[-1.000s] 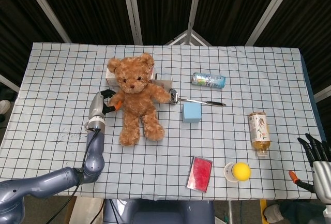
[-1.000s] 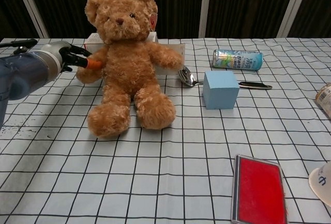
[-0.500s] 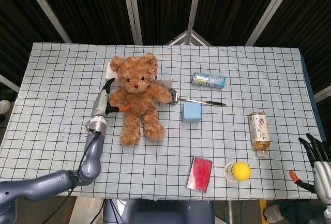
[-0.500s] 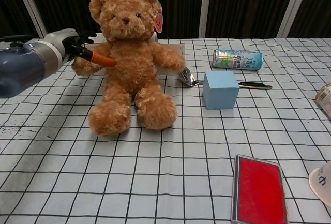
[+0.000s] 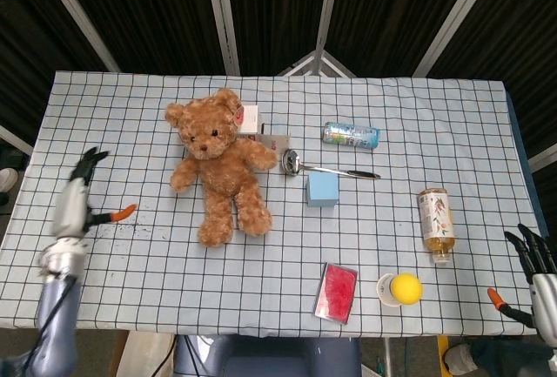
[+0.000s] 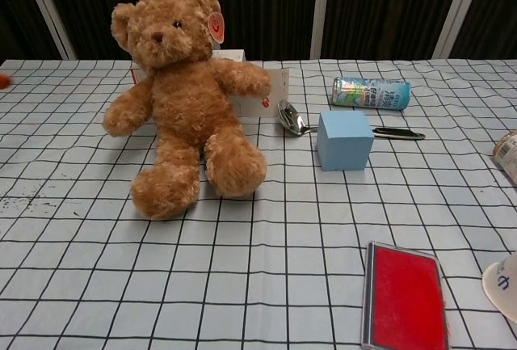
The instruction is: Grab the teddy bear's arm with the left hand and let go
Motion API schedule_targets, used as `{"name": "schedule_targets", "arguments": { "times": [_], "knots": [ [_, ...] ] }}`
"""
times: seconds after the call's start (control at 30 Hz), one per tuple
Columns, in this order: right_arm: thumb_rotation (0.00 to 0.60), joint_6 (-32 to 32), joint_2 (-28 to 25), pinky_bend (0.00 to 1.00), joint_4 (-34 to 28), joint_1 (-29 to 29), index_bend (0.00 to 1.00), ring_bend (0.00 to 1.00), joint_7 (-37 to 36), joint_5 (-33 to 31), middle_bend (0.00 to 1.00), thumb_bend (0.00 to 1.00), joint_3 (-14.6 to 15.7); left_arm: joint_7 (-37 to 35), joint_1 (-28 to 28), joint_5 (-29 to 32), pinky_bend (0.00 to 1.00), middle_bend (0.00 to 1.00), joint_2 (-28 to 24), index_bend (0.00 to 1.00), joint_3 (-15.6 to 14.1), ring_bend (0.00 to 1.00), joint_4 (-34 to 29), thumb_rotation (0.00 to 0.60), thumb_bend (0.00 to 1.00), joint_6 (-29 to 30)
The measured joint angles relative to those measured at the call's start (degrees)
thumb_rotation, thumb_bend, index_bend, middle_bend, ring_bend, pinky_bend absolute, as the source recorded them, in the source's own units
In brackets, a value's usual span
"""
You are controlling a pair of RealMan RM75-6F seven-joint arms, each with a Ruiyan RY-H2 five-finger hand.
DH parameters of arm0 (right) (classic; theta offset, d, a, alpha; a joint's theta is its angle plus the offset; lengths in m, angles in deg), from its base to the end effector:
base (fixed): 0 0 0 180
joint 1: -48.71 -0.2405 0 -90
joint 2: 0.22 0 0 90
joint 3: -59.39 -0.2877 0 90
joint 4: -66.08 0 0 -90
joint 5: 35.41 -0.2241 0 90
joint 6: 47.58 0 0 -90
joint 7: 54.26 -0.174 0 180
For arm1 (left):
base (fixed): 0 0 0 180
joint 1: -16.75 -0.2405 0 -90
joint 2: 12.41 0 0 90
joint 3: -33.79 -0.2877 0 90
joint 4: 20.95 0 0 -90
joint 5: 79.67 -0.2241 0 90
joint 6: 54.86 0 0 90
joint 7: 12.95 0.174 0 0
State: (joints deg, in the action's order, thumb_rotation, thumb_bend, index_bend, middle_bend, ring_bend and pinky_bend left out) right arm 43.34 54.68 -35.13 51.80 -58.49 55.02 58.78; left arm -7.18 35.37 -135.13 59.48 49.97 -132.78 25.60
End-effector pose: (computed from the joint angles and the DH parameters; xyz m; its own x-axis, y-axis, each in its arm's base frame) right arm -0.3318 -0.1586 0.2046 0.3370 0.0076 0.9415 -0.9409 0.0393 0.3365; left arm -0.2534 0.3083 0.1188 -0.0867 -0.0420 0.9953 0.9822 0.1633 0.0925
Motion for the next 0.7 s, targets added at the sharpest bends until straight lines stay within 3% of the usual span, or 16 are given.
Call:
{"name": "schedule_targets", "arguments": {
  "times": [0.07,0.2,0.4,0.7],
  "knots": [
    [0.600,0.18,-0.10,0.00,-0.20,0.11,0.12,0.08,-0.03,0.34,0.06,0.22,0.14,0.41,-5.52,-3.67,0.00,0.03,-4.64,0.15,-4.05,0.00,-1.35,0.600,0.23,5.10],
    [0.600,0.39,-0.15,0.00,-0.56,0.24,0.12,0.08,0.17,0.71,0.06,0.22,0.31,-1.39,-13.59,-6.43,0.00,0.03,-8.94,0.15,-9.73,0.00,-0.98,0.600,0.25,11.58],
    [0.600,0.50,-0.18,0.00,-0.80,0.34,0.12,0.08,0.64,0.66,0.06,0.22,0.35,-4.81,-17.41,-7.23,0.00,0.02,-10.37,0.16,-11.95,0.00,4.88,0.600,0.26,13.53],
    [0.600,0.81,-0.25,0.00,-0.69,0.38,0.12,0.08,-0.10,0.02,0.06,0.22,-0.14,4.00,-18.59,-11.11,0.00,0.02,-9.73,0.15,-13.10,0.00,10.28,0.600,0.26,17.53]
  ]
}}
